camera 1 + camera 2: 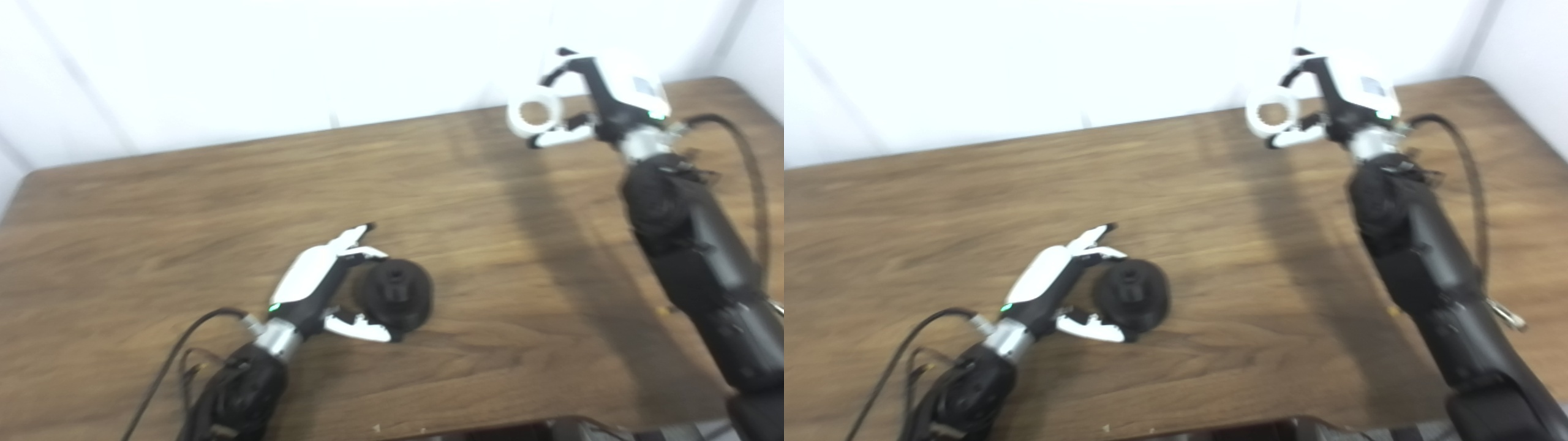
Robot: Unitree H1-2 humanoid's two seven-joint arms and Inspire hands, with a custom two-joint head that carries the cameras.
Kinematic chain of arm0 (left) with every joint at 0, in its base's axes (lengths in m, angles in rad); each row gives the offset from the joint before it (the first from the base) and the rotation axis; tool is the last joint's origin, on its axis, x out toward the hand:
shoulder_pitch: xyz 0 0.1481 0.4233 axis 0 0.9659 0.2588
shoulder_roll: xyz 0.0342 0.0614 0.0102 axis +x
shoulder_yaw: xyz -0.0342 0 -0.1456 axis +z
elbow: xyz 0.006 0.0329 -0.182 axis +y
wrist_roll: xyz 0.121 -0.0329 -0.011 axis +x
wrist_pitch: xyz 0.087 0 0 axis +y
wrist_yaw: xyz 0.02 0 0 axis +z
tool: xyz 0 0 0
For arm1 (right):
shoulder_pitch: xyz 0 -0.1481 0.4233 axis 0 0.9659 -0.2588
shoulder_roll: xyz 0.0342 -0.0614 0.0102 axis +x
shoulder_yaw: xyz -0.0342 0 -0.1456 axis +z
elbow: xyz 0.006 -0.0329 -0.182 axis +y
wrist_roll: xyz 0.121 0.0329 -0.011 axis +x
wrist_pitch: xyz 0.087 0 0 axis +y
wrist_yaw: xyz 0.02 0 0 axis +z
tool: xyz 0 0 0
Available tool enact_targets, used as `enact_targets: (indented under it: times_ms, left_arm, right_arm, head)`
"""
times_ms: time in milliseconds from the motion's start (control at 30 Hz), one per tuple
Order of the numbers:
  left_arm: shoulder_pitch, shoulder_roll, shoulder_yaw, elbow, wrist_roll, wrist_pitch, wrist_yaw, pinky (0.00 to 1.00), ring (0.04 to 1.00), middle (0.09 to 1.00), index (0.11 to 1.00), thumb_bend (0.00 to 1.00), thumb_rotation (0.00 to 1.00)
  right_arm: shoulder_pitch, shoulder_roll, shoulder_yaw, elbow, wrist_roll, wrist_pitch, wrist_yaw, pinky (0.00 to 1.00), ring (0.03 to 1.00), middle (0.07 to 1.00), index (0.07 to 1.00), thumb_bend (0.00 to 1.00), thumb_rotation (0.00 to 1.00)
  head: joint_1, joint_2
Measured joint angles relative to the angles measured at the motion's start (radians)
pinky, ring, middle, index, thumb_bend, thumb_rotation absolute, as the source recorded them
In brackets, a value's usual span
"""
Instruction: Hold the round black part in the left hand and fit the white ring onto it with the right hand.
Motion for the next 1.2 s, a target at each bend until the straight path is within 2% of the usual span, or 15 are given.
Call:
enact_targets:
  times_ms: [300,500,733,933,1067,1200]
  left_arm:
    - [-0.003,-0.016,0.003,0.000,0.015,0.019,-0.001,0.98,1.000,1.000,0.636,0.95,0.38]
    - [-0.003,-0.018,0.004,0.000,0.015,0.021,-0.001,0.98,1.000,1.000,0.638,0.95,0.37]
    - [-0.010,-0.019,0.005,0.001,0.015,0.021,-0.001,0.99,1.000,1.000,0.637,0.95,0.36]
    - [-0.012,-0.019,0.008,0.002,0.015,0.022,0.000,1.00,1.000,1.000,0.637,0.95,0.37]
    - [-0.013,-0.020,0.008,0.002,0.015,0.022,-0.001,1.00,1.000,1.000,0.636,0.95,0.36]
    - [-0.014,-0.020,0.012,0.002,0.012,0.022,-0.001,0.99,1.000,1.000,0.635,0.96,0.36]
  right_arm:
    - [0.041,0.001,0.001,-0.055,0.003,-0.038,0.015,0.77,0.807,0.848,0.491,0.52,0.15]
    - [0.087,0.007,0.000,-0.163,0.036,-0.081,0.040,0.80,0.832,0.854,0.492,0.52,0.16]
    - [0.167,0.038,0.010,-0.333,0.025,-0.080,0.106,0.74,0.809,0.845,0.492,0.52,0.15]
    - [0.225,0.054,0.021,-0.387,0.005,-0.081,0.150,0.82,0.813,0.846,0.492,0.52,0.16]
    - [0.249,0.073,0.026,-0.428,-0.001,-0.081,0.177,0.91,0.840,0.851,0.492,0.52,0.16]
    - [0.271,0.100,0.042,-0.474,-0.004,-0.081,0.210,0.92,0.847,0.852,0.492,0.52,0.16]
  head:
    - [-0.008,0.008]
    - [-0.011,0.011]
    - [-0.012,0.012]
    - [-0.015,0.011]
    - [-0.014,0.014]
    - [-0.017,0.017]
